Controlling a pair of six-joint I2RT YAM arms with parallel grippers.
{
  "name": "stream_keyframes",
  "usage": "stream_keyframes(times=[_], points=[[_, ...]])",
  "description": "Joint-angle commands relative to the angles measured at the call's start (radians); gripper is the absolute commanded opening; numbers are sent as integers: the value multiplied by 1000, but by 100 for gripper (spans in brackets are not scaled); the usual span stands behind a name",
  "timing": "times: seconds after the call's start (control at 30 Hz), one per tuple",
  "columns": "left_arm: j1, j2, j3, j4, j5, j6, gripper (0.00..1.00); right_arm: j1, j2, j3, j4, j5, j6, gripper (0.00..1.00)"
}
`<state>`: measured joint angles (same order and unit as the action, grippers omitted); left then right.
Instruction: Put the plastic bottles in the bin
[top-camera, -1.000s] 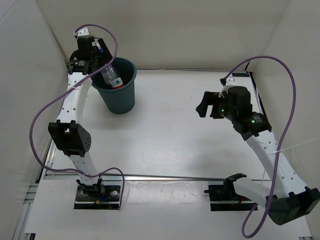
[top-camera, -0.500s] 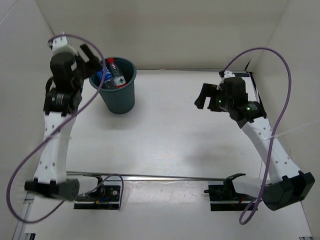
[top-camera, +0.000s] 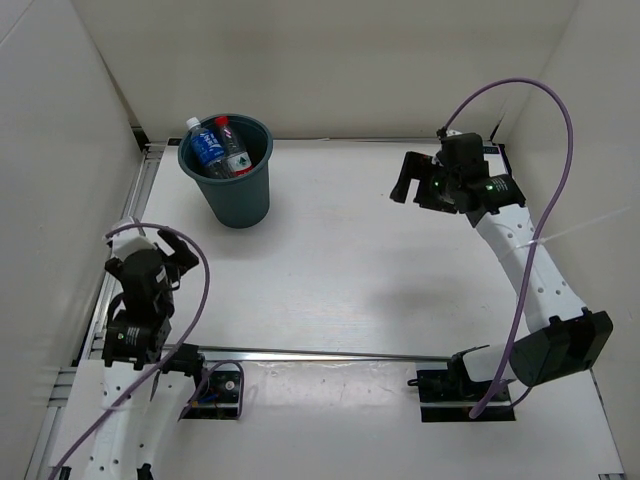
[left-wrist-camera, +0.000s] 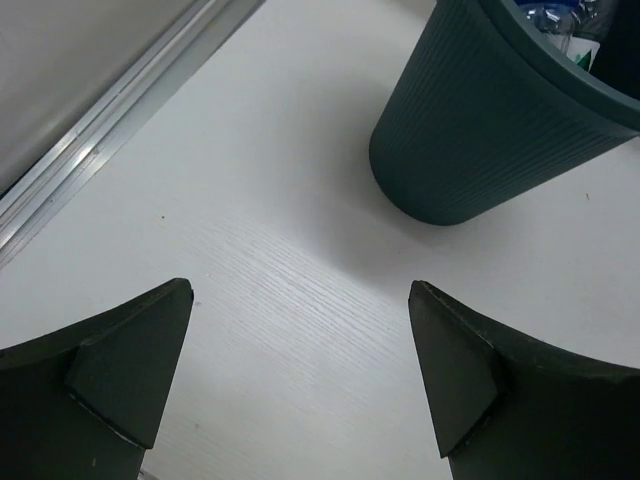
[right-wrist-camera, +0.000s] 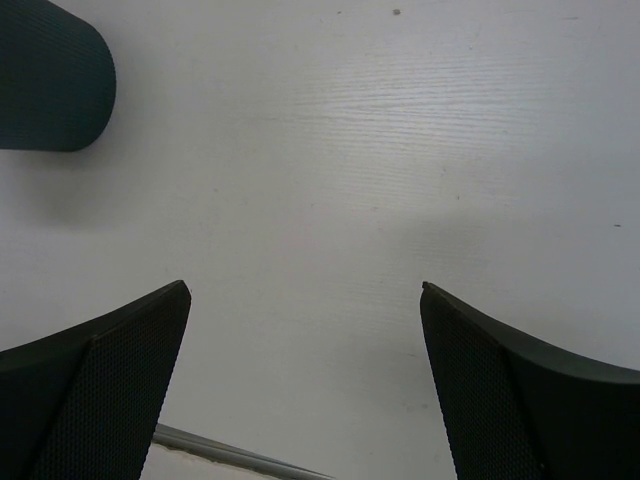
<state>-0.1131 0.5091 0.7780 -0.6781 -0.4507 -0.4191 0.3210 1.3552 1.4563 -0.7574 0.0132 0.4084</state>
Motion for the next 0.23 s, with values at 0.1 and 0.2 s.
stream_keyframes(times=[0.1, 0.2], points=[[6, -55, -25, -49, -36, -30, 100, -2, -18, -28, -9, 41, 10, 99], [6, -55, -25, -84, -120, -153, 100, -2, -57, -60, -10, 120, 20, 99]])
